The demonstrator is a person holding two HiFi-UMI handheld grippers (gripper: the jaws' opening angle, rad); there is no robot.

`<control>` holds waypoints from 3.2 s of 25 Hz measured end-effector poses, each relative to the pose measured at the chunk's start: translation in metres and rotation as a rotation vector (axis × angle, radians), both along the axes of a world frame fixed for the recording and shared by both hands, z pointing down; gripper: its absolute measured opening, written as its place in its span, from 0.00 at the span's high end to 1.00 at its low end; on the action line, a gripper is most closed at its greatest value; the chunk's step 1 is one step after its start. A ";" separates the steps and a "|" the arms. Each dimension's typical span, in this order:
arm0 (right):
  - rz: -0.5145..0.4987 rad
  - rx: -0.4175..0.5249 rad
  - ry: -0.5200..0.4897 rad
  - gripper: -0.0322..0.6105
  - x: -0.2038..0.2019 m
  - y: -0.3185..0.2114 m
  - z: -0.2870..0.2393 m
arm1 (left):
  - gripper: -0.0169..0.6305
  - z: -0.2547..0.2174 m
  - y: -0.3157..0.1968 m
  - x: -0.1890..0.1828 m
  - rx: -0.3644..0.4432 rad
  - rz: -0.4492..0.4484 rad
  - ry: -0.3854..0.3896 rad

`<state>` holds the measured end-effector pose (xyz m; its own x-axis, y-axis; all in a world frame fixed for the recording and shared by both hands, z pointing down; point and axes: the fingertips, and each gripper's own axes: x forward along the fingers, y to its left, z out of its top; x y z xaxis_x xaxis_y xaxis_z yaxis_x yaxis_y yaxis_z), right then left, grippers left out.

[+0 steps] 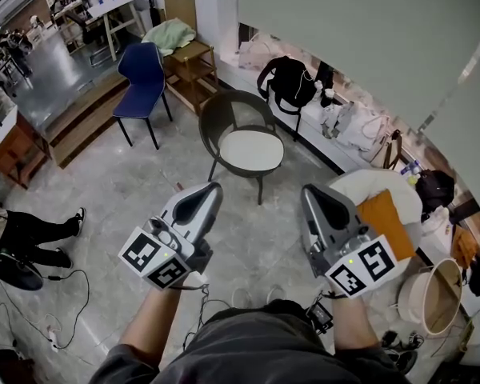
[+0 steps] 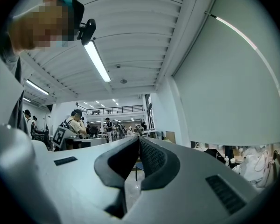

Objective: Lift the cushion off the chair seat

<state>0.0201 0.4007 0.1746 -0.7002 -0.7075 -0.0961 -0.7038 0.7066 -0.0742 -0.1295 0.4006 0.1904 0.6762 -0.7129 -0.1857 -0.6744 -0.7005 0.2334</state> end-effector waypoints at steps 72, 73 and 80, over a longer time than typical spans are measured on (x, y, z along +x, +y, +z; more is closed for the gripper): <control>-0.016 -0.207 0.032 0.93 0.003 -0.536 0.122 | 0.96 0.124 -0.523 0.025 -0.238 0.020 -0.017; -0.008 -0.218 0.034 0.93 0.000 -0.544 0.127 | 0.96 0.128 -0.531 0.023 -0.248 0.030 -0.020; 0.040 -0.292 0.042 0.93 -0.009 -0.586 0.168 | 0.96 0.162 -0.577 0.011 -0.309 0.056 -0.033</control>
